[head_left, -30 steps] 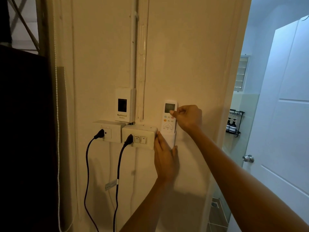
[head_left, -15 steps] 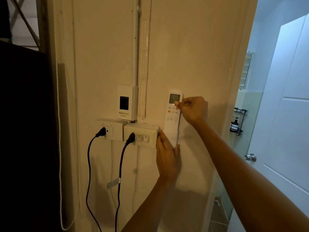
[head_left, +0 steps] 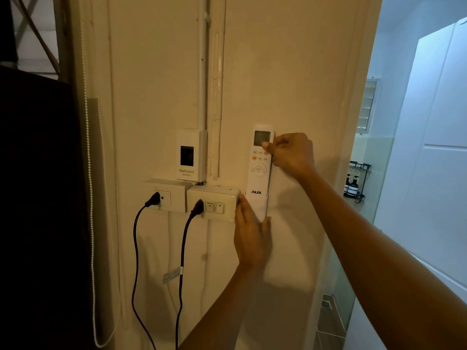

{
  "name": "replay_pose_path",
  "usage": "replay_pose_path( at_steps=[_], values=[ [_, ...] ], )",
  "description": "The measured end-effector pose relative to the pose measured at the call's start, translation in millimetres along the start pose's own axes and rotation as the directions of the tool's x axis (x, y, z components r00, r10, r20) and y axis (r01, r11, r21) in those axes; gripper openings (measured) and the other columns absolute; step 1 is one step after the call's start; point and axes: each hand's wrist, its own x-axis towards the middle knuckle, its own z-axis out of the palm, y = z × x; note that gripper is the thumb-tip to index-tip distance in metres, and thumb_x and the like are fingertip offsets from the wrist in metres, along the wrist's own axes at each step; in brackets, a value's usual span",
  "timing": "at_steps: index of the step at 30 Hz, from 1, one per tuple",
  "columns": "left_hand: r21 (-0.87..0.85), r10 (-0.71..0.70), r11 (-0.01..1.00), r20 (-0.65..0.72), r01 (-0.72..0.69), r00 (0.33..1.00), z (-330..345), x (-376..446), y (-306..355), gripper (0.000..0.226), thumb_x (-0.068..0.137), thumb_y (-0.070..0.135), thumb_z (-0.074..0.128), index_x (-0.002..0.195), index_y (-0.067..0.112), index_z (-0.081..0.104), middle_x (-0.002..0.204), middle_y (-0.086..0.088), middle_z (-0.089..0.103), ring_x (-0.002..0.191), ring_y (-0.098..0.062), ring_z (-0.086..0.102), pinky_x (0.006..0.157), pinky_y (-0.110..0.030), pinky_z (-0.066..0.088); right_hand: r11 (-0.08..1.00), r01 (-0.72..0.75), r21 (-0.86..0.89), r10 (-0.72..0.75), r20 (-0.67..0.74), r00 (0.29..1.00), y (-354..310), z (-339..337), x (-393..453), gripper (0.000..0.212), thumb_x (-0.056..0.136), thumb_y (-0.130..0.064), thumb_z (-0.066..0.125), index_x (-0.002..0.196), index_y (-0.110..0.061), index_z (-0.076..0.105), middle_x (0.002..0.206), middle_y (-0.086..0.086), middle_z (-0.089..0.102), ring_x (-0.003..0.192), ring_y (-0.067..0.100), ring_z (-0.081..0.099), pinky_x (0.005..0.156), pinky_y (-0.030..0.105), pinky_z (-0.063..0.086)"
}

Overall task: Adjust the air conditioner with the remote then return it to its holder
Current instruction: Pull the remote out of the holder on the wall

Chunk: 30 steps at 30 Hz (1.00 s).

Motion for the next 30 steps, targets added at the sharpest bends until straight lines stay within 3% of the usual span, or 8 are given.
replay_pose_path(
  at_steps=[7,10,15,17,20,22,27,30],
  values=[
    [0.001,0.021,1.0,0.006,-0.021,1.0,-6.7,0.8,1.9,0.081,0.085,0.035,0.056,0.144,0.016,0.004,0.153,-0.005,0.019,0.141,-0.021,0.016,0.104,-0.032,0.038,0.997,0.011,0.077,-0.012,0.022,1.0,-8.8,-12.6,1.2,0.023,0.067,-0.047,0.07,0.059,-0.03,0.057,0.086,0.004,0.074,0.078,0.022,0.071,0.075,0.047,0.058],
    [-0.055,0.064,0.997,0.017,-0.063,0.998,-10.9,1.8,-3.2,0.076,0.086,0.033,0.056,0.143,0.017,0.009,0.152,-0.003,0.024,0.142,-0.021,0.015,0.104,-0.026,0.029,0.995,0.006,0.096,-0.008,0.025,1.0,-5.6,-18.4,0.1,0.022,0.068,-0.044,0.07,0.059,-0.03,0.057,0.086,0.004,0.074,0.079,0.022,0.071,0.076,0.047,0.058],
    [-0.267,0.089,0.96,0.02,-0.08,0.996,-23.0,7.7,-11.6,0.053,0.09,0.023,0.049,0.139,0.019,0.029,0.142,-0.006,0.044,0.132,-0.019,0.038,0.107,-0.038,0.038,0.993,-0.033,0.112,0.025,0.074,0.997,9.2,-22.5,-5.7,0.021,0.066,-0.046,0.07,0.062,-0.029,0.058,0.082,0.002,0.074,0.079,0.021,0.071,0.078,0.048,0.057],
    [-0.367,0.065,0.929,0.031,-0.049,0.997,-29.0,9.5,-7.4,0.046,0.092,0.024,0.046,0.136,0.021,0.035,0.135,-0.005,0.052,0.124,-0.014,0.047,0.103,-0.034,0.044,0.989,-0.056,0.135,0.041,0.106,0.994,12.5,-21.2,-11.0,0.02,0.068,-0.045,0.07,0.064,-0.029,0.058,0.082,0.002,0.074,0.077,0.021,0.071,0.077,0.048,0.058],
    [-0.412,0.008,0.911,0.052,0.014,0.999,-37.6,10.0,1.0,0.038,0.094,0.027,0.039,0.131,0.022,0.043,0.119,0.001,0.06,0.102,-0.002,0.054,0.083,-0.006,0.047,0.987,-0.059,0.147,0.035,0.163,0.986,14.8,-17.5,-18.9,0.017,0.073,-0.042,0.068,0.068,-0.028,0.059,0.085,0.002,0.074,0.077,0.021,0.072,0.075,0.048,0.058],
    [-0.447,-0.022,0.894,0.031,0.034,0.999,-44.2,8.8,7.5,0.034,0.094,0.03,0.038,0.125,0.023,0.05,0.109,0.004,0.061,0.094,0.0,0.056,0.069,0.002,0.045,0.984,-0.07,0.164,0.038,0.193,0.98,16.0,-15.2,-23.5,0.018,0.072,-0.042,0.068,0.072,-0.026,0.061,0.086,0.003,0.074,0.077,0.021,0.072,0.075,0.047,0.059],
    [-0.52,-0.015,0.852,0.087,0.058,0.996,-66.2,10.9,25.8,0.021,0.093,0.031,0.039,0.101,0.023,0.056,0.1,0.006,0.061,0.077,-0.001,0.061,0.056,-0.008,0.052,0.972,-0.099,0.212,0.039,0.272,0.962,17.1,-9.7,-36.8,0.02,0.074,-0.04,0.069,0.075,-0.021,0.063,0.084,0.002,0.075,0.077,0.021,0.073,0.074,0.045,0.059],
    [-0.536,0.02,0.843,0.12,0.048,0.993,-79.7,11.3,33.7,0.021,0.093,0.031,0.04,0.1,0.02,0.057,0.103,0.002,0.064,0.078,-0.001,0.062,0.056,-0.01,0.053,0.962,-0.114,0.25,0.031,0.312,0.95,14.9,-8.9,-45.6,0.016,0.077,-0.036,0.067,0.075,-0.02,0.065,0.083,0.001,0.075,0.077,0.02,0.073,0.074,0.043,0.06]
  ],
)
